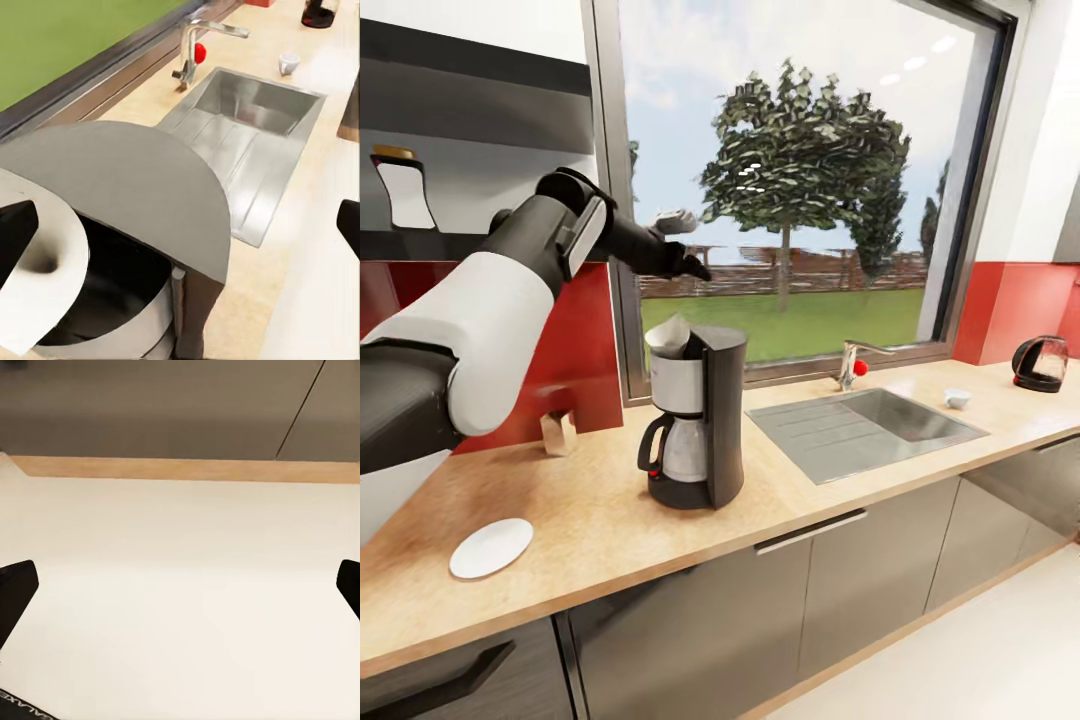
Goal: Set up a coffee station on the kitchen countertop: keep the coffee maker on the countertop, move the bottle of coffee from the kitchen shelf to the counter next to the coffee maker, place a paper coffee filter on top of the coffee maker, put the saucer next to the coffee maker with the coffee cup on the saucer, and place the electric kettle next to the coffee maker.
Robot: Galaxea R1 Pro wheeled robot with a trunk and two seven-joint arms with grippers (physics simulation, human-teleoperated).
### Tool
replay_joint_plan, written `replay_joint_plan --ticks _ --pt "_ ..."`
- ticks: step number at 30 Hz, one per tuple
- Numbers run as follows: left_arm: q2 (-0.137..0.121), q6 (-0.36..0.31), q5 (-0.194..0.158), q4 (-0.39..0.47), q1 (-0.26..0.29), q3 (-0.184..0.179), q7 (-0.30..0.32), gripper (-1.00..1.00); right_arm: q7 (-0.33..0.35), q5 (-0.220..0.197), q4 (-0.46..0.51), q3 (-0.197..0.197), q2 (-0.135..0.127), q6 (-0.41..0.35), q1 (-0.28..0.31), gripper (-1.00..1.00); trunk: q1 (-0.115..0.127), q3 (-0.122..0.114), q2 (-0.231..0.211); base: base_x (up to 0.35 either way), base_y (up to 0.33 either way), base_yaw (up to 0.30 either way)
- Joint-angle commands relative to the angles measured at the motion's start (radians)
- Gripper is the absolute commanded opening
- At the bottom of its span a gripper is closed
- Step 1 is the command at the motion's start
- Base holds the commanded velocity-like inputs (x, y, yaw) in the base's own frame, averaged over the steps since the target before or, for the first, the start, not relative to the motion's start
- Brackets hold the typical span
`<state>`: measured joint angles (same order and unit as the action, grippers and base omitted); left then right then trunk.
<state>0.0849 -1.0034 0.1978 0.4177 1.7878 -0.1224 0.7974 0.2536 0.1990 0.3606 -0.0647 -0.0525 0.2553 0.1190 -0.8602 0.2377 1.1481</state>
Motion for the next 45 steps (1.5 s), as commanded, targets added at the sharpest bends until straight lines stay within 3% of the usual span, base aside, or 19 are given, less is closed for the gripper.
replay_joint_plan --ticks 1,2,4,6,8,11,14,15,17,19,23,29,31,34,35,37,38,42,45 --pt "0.001 0.0 0.011 0.001 0.001 0.007 0.051 1.0 -0.001 0.003 0.0 -0.004 -0.001 0.004 0.001 1.0 0.0 0.001 0.001 -0.015 0.0 0.0" --pt "0.002 0.0 0.011 0.001 0.001 0.01 0.075 1.0 -0.001 0.003 0.0 -0.004 -0.001 0.004 0.001 1.0 0.0 0.001 0.001 -0.012 0.0 0.0" --pt "0.006 0.003 0.011 -0.001 0.001 0.018 0.189 1.0 0.0 0.002 0.0 -0.004 -0.002 0.003 0.001 1.0 0.0 0.001 0.001 -0.006 0.0 0.0" --pt "0.014 0.003 0.011 -0.004 0.001 0.019 0.244 1.0 0.001 0.002 0.0 -0.004 -0.002 0.003 0.001 1.0 0.0 0.001 0.001 -0.003 0.0 0.0" --pt "0.027 0.004 0.011 -0.005 0.001 0.021 0.287 1.0 0.001 0.003 0.0 -0.004 -0.002 0.003 0.001 1.0 0.0 0.001 0.001 -0.002 0.0 0.0" --pt "0.084 0.007 0.009 -0.007 -0.001 0.021 0.35 1.0 0.001 0.003 0.0 -0.004 -0.002 0.003 0.001 1.0 0.0 0.001 0.001 0.0 0.0 0.0" --pt "0.09 0.02 -0.016 -0.006 -0.003 0.021 0.364 1.0 0.001 0.003 0.0 -0.004 -0.002 0.002 0.001 1.0 0.0 0.001 0.001 0.0 0.0 0.0" --pt "0.09 0.063 -0.102 -0.006 -0.022 0.021 0.369 1.0 0.001 0.002 0.001 -0.004 -0.003 0.003 0.001 1.0 0.0 0.001 0.001 0.0 0.0 0.0" --pt "0.09 0.111 -0.176 -0.005 -0.048 0.019 0.37 1.0 0.001 0.002 0.001 -0.004 -0.003 0.003 0.001 1.0 0.0 0.001 0.001 0.0 0.0 0.0" --pt "0.09 0.152 -0.229 -0.004 -0.075 0.018 0.372 1.0 0.001 0.002 0.001 -0.005 -0.003 0.003 0.001 1.0 0.0 0.001 0.001 0.0 0.0 0.0" --pt "0.09 0.232 -0.292 -0.002 -0.156 0.013 0.376 1.0 0.001 0.002 0.001 -0.005 -0.003 0.003 0.001 1.0 0.0 0.001 0.001 0.0 0.0 0.0" --pt "0.09 0.352 -0.315 0.0 -0.266 0.009 0.425 1.0 0.001 0.002 0.001 -0.005 -0.003 0.004 0.001 1.0 0.0 0.001 0.001 0.0 0.0 0.0" --pt "0.09 0.437 -0.319 0.0 -0.329 0.007 0.469 1.0 0.001 0.002 0.001 -0.005 -0.003 0.004 0.001 1.0 0.0 0.001 0.001 0.0 0.0 0.0" --pt "0.09 0.506 -0.321 0.0 -0.392 -0.003 0.494 1.0 0.001 0.002 0.001 -0.005 -0.003 0.004 0.001 1.0 0.0 0.001 0.001 0.0 0.0 0.0" --pt "0.09 0.523 -0.322 0.0 -0.41 -0.013 0.5 1.0 0.001 0.002 0.001 -0.005 -0.003 0.004 0.001 1.0 0.0 0.001 0.001 0.0 0.0 0.0" --pt "0.09 0.584 -0.323 0.0 -0.475 -0.091 0.511 1.0 0.001 0.002 0.001 -0.005 -0.003 0.004 0.001 1.0 0.0 0.001 0.001 0.0 0.0 0.0" --pt "0.09 0.598 -0.323 0.0 -0.49 -0.11 0.512 1.0 0.001 0.002 0.001 -0.005 -0.003 0.004 0.001 1.0 0.0 0.001 0.001 0.0 0.0 0.0" --pt "0.09 0.675 -0.323 0.001 -0.566 -0.166 0.517 1.0 0.001 0.002 0.001 -0.006 -0.003 0.004 0.001 1.0 0.0 0.001 0.001 0.0 0.0 0.0" --pt "0.09 0.708 -0.323 0.001 -0.6 -0.179 0.517 1.0 0.0 0.002 0.001 -0.005 -0.003 0.004 0.001 1.0 0.0 0.001 0.001 0.0 0.0 0.0"
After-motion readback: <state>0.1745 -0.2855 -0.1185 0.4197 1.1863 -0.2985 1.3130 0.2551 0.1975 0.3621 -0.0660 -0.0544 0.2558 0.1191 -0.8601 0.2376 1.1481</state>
